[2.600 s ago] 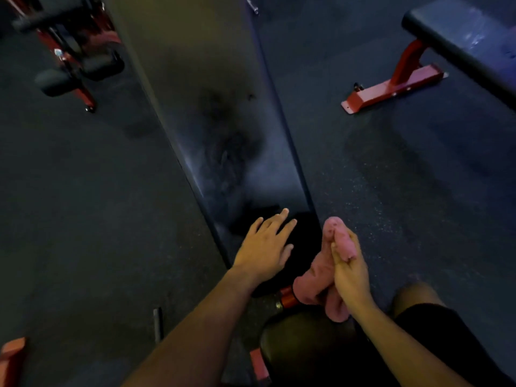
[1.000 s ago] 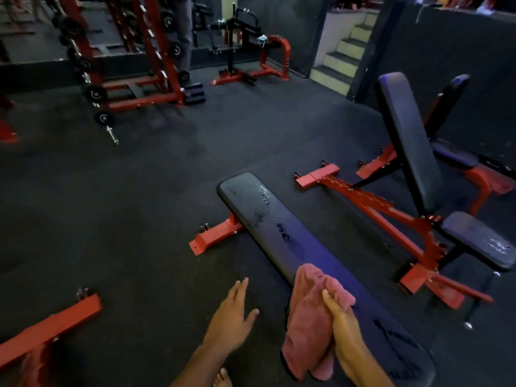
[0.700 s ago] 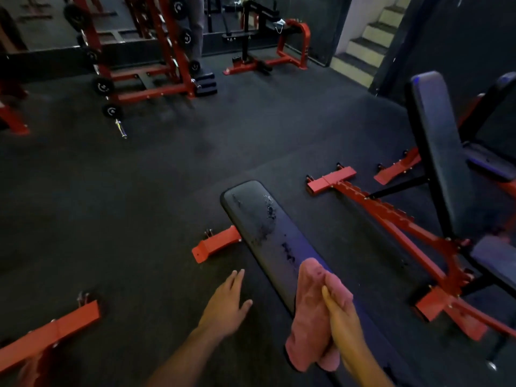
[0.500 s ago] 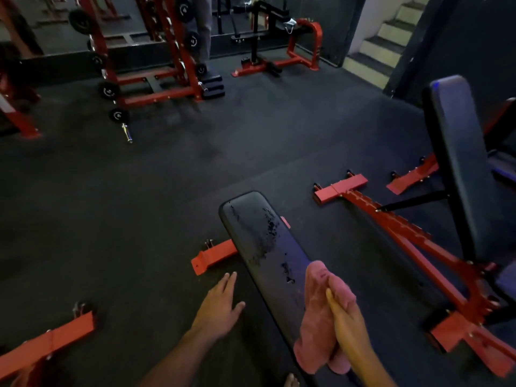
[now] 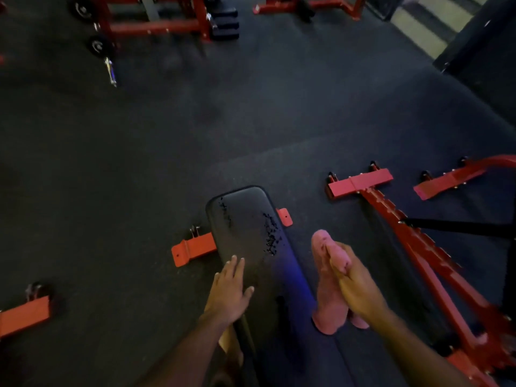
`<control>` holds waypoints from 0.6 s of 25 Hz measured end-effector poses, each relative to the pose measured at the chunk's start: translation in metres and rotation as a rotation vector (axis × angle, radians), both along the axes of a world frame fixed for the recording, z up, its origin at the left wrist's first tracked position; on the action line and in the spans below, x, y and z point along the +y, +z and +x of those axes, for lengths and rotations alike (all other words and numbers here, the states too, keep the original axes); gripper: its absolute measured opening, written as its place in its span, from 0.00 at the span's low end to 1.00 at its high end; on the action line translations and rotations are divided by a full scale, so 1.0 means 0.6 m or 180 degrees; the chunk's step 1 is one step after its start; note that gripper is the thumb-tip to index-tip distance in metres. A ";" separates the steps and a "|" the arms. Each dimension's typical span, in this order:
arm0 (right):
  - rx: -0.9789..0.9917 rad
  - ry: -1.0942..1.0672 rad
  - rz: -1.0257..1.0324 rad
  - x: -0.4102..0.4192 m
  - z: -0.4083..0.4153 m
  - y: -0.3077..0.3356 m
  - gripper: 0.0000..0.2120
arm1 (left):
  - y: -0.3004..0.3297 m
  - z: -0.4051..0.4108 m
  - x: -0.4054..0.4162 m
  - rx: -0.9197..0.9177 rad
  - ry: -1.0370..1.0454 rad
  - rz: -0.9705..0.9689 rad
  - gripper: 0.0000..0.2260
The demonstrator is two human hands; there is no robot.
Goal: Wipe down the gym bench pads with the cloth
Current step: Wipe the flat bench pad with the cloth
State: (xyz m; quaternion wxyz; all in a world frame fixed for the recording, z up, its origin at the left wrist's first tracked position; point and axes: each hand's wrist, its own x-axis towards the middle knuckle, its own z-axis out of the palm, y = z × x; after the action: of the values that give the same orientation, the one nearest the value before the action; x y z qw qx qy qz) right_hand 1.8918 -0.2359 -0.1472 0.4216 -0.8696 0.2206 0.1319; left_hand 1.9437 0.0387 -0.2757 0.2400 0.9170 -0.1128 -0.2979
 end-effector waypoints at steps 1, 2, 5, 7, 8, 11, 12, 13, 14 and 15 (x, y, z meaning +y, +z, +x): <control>0.0103 0.0209 -0.0236 -0.009 0.037 -0.025 0.20 | -0.031 0.034 -0.012 0.0053 0.0003 0.0050 0.36; 0.0155 0.0469 -0.0493 -0.014 0.073 -0.051 0.24 | -0.059 0.067 -0.024 0.0092 0.0022 0.0093 0.36; 0.0358 0.1167 -0.1183 -0.014 0.178 -0.129 0.32 | -0.143 0.171 -0.057 -0.0018 -0.0002 0.0246 0.34; 0.0361 0.1336 -0.1369 -0.011 0.232 -0.188 0.34 | -0.195 0.235 -0.071 -0.0202 -0.0004 0.0325 0.33; 0.0299 0.1376 -0.1411 -0.009 0.248 -0.211 0.34 | -0.219 0.260 -0.075 -0.0294 0.0017 0.0381 0.33; 0.0207 0.1294 -0.1449 -0.025 0.285 -0.307 0.35 | -0.307 0.304 -0.088 -0.0518 0.0086 0.0520 0.31; 0.0152 0.1230 -0.1443 -0.028 0.297 -0.336 0.36 | -0.330 0.302 -0.089 -0.0688 0.0093 0.0558 0.31; 0.0051 0.1204 -0.1413 -0.031 0.309 -0.365 0.36 | -0.353 0.294 -0.088 -0.0895 0.0088 0.0591 0.32; -0.0044 0.1257 -0.1364 -0.031 0.319 -0.391 0.36 | -0.368 0.289 -0.088 -0.1081 0.0090 0.0628 0.32; -0.0116 0.1429 -0.1345 -0.030 0.325 -0.414 0.34 | -0.375 0.287 -0.089 -0.1159 0.0104 0.0608 0.32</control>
State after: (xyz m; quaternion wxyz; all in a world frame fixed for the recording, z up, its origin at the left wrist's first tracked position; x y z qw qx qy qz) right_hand 2.0868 -0.2541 -0.3958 0.1956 -0.9672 0.0379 0.1573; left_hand 2.1161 -0.0144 -0.5010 0.1323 0.9760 -0.1107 -0.1327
